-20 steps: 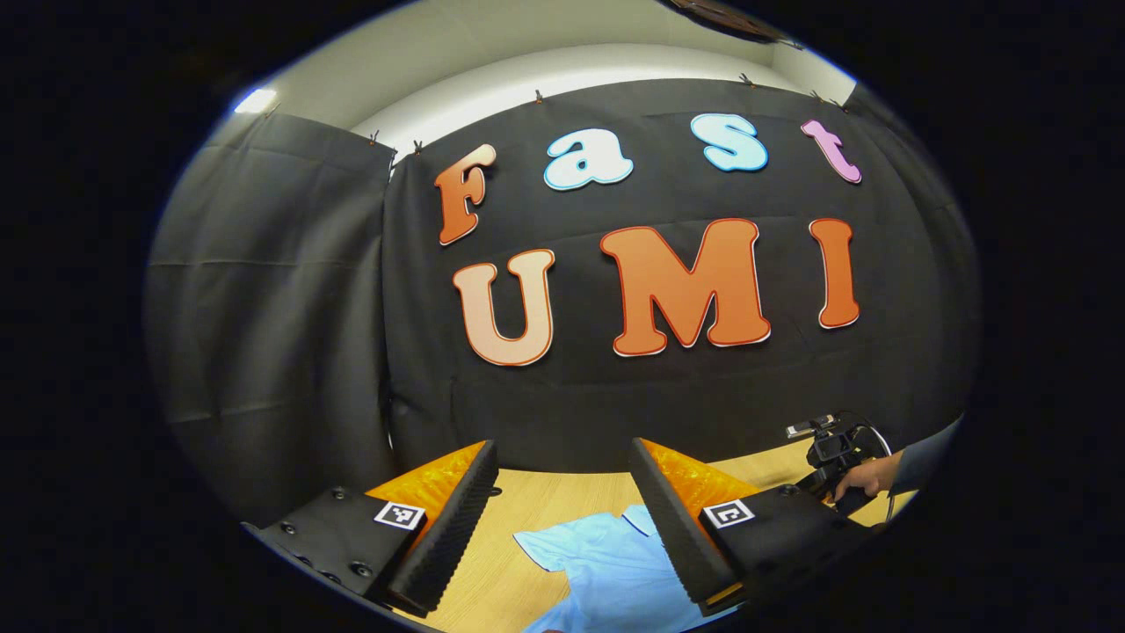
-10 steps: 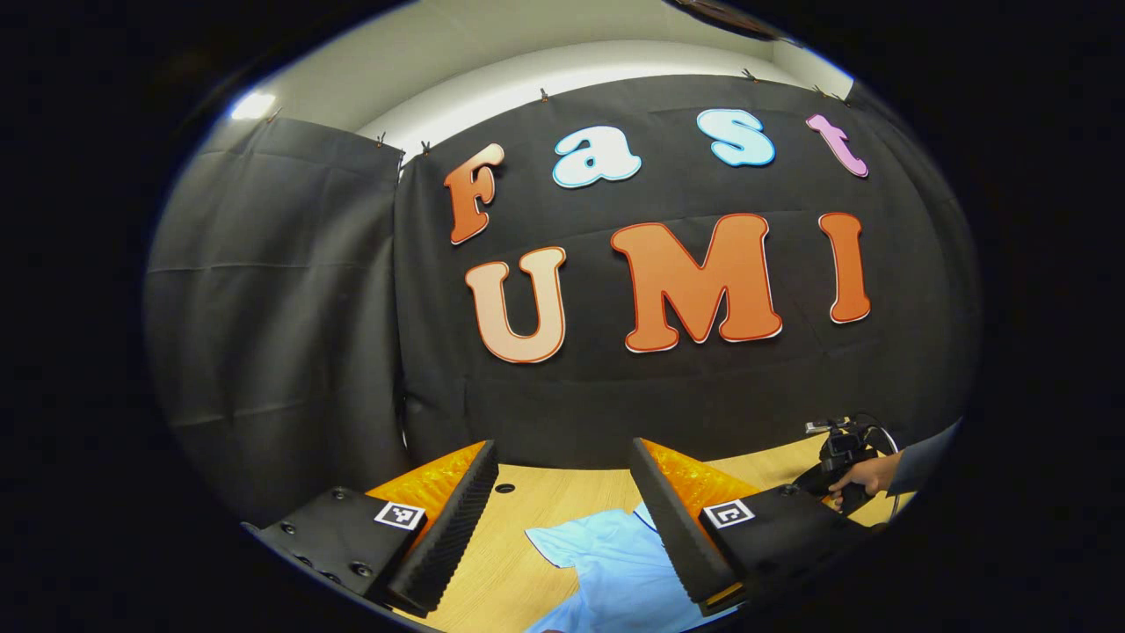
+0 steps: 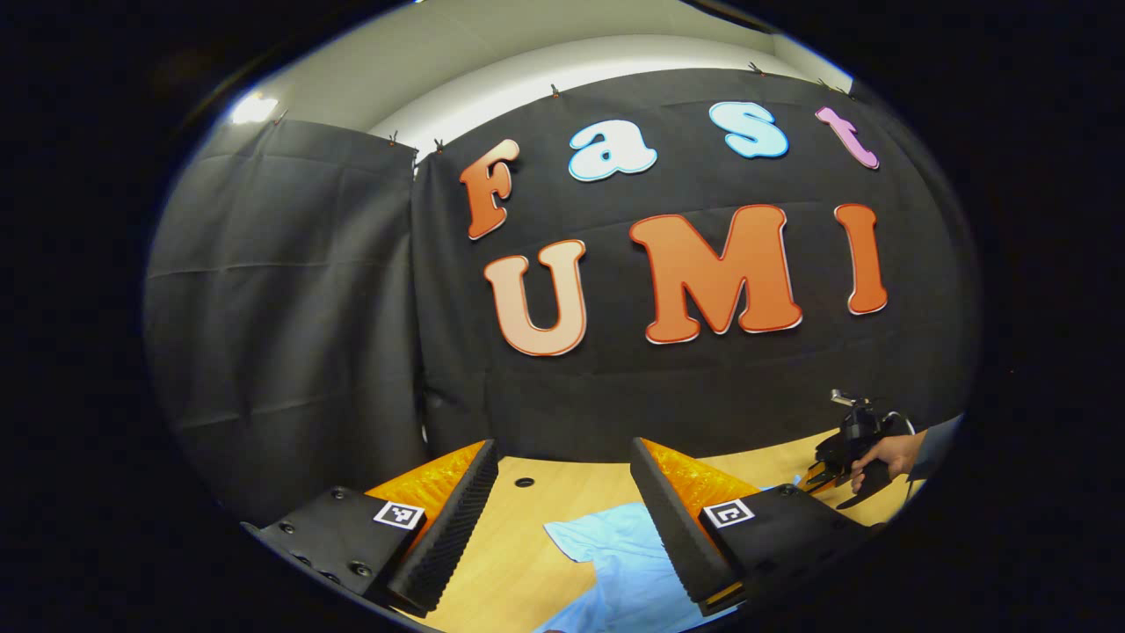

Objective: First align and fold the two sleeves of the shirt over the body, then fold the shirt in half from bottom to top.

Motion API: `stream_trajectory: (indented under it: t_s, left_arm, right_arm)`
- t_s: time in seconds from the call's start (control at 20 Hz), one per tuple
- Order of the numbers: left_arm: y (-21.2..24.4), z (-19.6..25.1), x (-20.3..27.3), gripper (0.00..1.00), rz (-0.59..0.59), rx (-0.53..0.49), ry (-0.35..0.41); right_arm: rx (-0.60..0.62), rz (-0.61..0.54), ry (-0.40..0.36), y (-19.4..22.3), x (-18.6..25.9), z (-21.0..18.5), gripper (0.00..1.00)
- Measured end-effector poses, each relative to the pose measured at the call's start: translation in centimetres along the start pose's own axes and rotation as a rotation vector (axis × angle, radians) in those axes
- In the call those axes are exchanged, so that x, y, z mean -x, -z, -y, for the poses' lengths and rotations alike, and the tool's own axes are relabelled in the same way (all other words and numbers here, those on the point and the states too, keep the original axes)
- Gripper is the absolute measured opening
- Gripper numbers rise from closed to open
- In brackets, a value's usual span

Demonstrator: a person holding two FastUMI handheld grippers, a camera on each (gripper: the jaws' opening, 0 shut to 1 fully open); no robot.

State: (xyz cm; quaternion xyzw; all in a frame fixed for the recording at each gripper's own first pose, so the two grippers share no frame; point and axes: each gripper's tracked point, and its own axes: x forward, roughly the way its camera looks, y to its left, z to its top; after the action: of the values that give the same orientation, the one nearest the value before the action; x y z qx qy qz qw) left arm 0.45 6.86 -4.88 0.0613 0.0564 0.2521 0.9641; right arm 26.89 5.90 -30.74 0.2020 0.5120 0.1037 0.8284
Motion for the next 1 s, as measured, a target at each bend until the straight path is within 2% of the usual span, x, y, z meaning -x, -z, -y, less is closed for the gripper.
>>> stream_trajectory:
  t_s: [0.15, 0.45, 0.65, 0.75, 0.9, 1.0]
  left_arm:
    - [0.5, -1.0, -0.8, 1.00, -0.014, -0.010, 0.009]
    - [3.1, -2.4, -5.2, 0.99, -0.061, 0.025, 0.107]
    - [6.3, -3.3, -9.4, 0.99, -0.145, 0.108, 0.238]
    - [7.7, -3.8, -11.6, 0.99, -0.180, 0.116, 0.295]
    - [10.3, -2.7, -14.1, 0.99, -0.255, 0.140, 0.402]
    - [12.2, -3.3, -15.8, 0.98, -0.311, 0.114, 0.405]
  right_arm:
    - [0.019, 0.008, -0.035, 0.7, -0.8, -3.1, 0.09]
    - [0.046, 0.020, -0.016, 2.6, -1.1, -6.1, 0.16]
    - [0.099, 0.108, 0.046, 3.0, 1.3, -6.7, 0.22]
    - [0.079, 0.147, 0.072, 3.5, 3.2, -6.8, 0.31]
    - [0.041, 0.233, 0.105, 4.2, 6.5, -6.5, 0.52]
    - [0.022, 0.316, 0.136, 4.3, 9.0, -6.0, 0.64]
